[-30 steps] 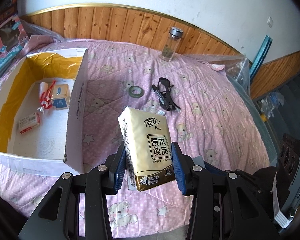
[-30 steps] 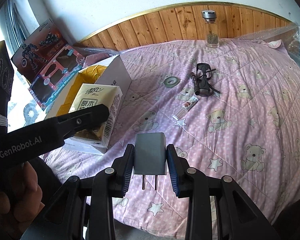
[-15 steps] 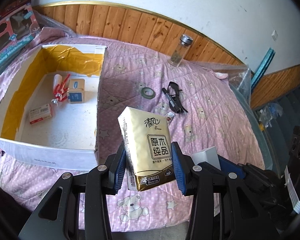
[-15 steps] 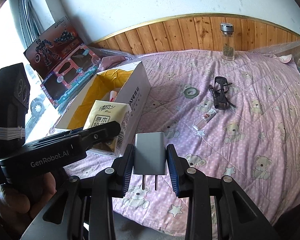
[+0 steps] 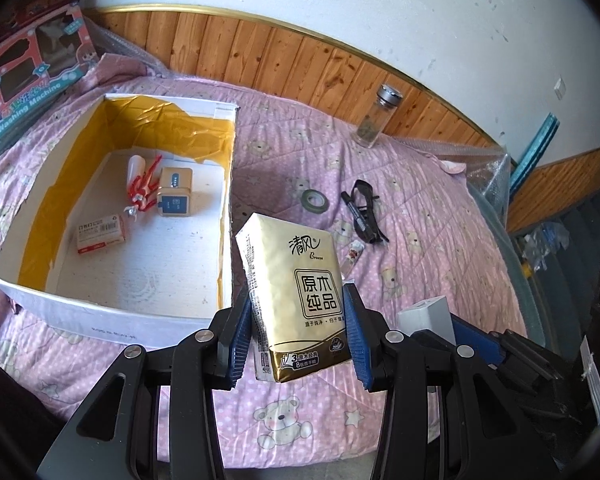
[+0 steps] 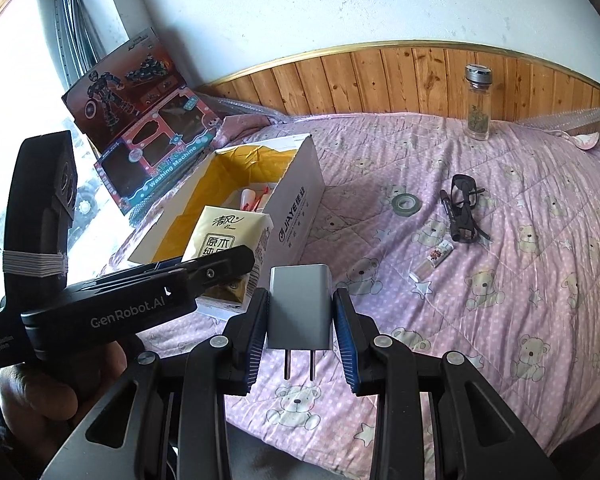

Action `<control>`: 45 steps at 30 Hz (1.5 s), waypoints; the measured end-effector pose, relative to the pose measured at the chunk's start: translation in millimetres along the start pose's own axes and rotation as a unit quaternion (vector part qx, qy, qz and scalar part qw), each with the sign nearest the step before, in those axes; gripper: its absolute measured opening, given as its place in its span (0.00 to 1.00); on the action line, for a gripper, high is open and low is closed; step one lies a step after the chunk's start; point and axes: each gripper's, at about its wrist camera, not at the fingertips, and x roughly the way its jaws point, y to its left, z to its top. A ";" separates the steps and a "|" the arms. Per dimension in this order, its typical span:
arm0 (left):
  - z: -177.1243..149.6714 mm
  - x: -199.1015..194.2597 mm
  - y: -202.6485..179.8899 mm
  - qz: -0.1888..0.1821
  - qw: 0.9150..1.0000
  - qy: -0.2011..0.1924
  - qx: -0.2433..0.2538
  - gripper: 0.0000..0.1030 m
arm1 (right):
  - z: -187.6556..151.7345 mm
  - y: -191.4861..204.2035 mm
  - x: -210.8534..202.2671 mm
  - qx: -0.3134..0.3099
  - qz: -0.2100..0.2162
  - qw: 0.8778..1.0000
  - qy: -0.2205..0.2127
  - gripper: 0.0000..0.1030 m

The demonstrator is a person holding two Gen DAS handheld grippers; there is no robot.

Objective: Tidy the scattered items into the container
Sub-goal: 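Carry the tissue pack and white charger with both tools over the white box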

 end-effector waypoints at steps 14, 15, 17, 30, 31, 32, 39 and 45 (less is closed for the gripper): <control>10.1 -8.2 9.0 0.013 1.000 -0.016 0.002 0.43 | 18.8 16.6 -2.1 -0.016 0.009 1.000 -0.009 0.33; 10.6 -8.9 10.0 0.013 1.000 -0.018 0.002 0.43 | 20.7 18.4 -2.0 -0.018 0.010 1.000 -0.010 0.33; 11.9 -10.4 12.5 0.013 1.000 -0.020 0.000 0.43 | 24.3 22.2 -1.8 -0.023 0.012 1.000 -0.011 0.33; 23.8 -25.9 42.0 0.004 0.999 -0.036 -0.034 0.43 | 43.9 50.3 10.7 -0.050 0.025 0.998 -0.012 0.33; 24.3 -26.7 44.1 0.005 0.999 -0.037 -0.036 0.43 | 46.0 52.4 11.7 -0.052 0.026 0.998 -0.012 0.33; 25.2 -27.4 46.8 0.005 0.999 -0.038 -0.038 0.43 | 48.2 54.0 12.6 -0.053 0.026 0.998 -0.013 0.33; 30.3 -33.9 64.7 0.007 0.998 -0.046 -0.050 0.43 | 61.4 65.2 21.9 -0.063 0.033 0.997 -0.013 0.33; 33.4 -34.6 79.0 0.004 0.997 -0.045 -0.064 0.42 | 68.4 74.6 33.1 -0.071 0.037 0.997 -0.008 0.33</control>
